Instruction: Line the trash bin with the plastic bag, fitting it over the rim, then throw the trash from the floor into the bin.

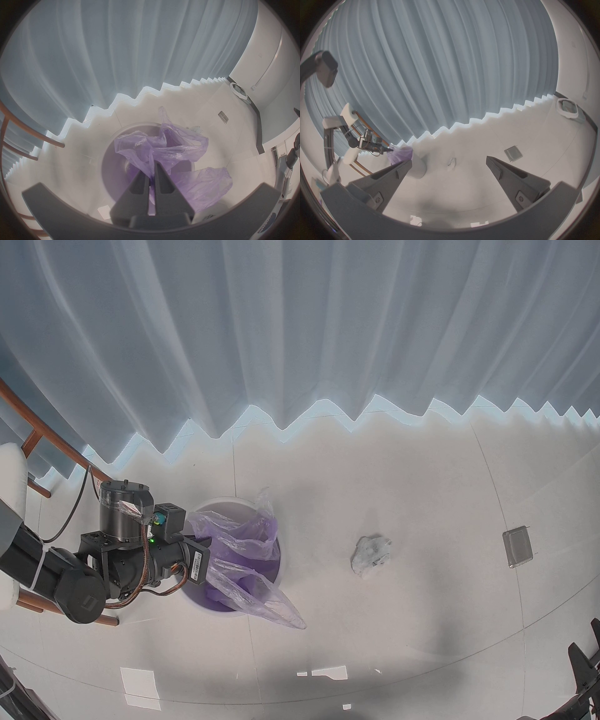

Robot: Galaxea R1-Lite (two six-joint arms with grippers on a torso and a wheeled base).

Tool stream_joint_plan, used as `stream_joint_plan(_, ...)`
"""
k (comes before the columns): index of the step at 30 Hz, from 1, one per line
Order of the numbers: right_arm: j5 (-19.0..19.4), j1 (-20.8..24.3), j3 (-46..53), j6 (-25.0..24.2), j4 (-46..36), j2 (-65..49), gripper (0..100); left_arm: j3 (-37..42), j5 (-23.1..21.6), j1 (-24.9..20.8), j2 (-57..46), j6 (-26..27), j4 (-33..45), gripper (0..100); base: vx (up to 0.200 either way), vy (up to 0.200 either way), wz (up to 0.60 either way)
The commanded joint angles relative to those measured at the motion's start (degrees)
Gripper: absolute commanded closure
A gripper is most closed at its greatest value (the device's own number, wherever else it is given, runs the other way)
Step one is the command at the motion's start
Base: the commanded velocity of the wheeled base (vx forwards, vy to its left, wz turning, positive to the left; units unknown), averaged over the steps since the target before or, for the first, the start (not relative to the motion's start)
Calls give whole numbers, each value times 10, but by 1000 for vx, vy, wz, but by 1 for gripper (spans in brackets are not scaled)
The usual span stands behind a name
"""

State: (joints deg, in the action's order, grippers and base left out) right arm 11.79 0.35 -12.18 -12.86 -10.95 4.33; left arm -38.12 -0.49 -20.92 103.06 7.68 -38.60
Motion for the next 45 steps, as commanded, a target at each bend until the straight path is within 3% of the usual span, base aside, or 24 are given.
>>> stream_joint_plan(1,35,1,-64,-63,-14,119,0,9,3,0,-13,0,0,100,0,0,0)
stream_joint_plan(5,51,1,-99,-160,-15,203,0,8,4,0,-13,0,-1,100,0,0,0)
stream_joint_plan(10,60,3,-137,-230,-14,285,0,9,4,0,-14,0,-1,100,0,0,0)
stream_joint_plan(16,105,3,-167,-301,-14,347,0,9,5,0,-15,-1,-1,100,0,0,0)
stream_joint_plan(21,126,34,-175,-327,-14,398,0,5,5,0,-15,-1,-1,100,0,0,0)
stream_joint_plan(24,126,89,-178,-363,-14,438,0,5,5,0,-13,-1,-1,100,0,0,0)
stream_joint_plan(28,126,142,-203,-433,-6,488,0,4,4,0,-12,-1,-2,100,0,0,0)
stream_joint_plan(29,126,142,-203,-433,-6,488,0,4,4,0,-12,-1,-2,100,0,0,0)
stream_joint_plan(30,126,158,-218,-471,7,516,0,4,4,0,-11,-1,-4,100,0,0,0)
stream_joint_plan(34,130,171,-242,-534,39,581,0,4,4,0,-7,-1,-7,100,0,0,0)
stream_joint_plan(36,130,171,-252,-554,54,622,0,-2,4,0,-1,-1,-8,100,0,0,0)
stream_joint_plan(45,130,172,-289,-562,66,741,0,-9,3,0,11,-1,-10,100,0,0,0)
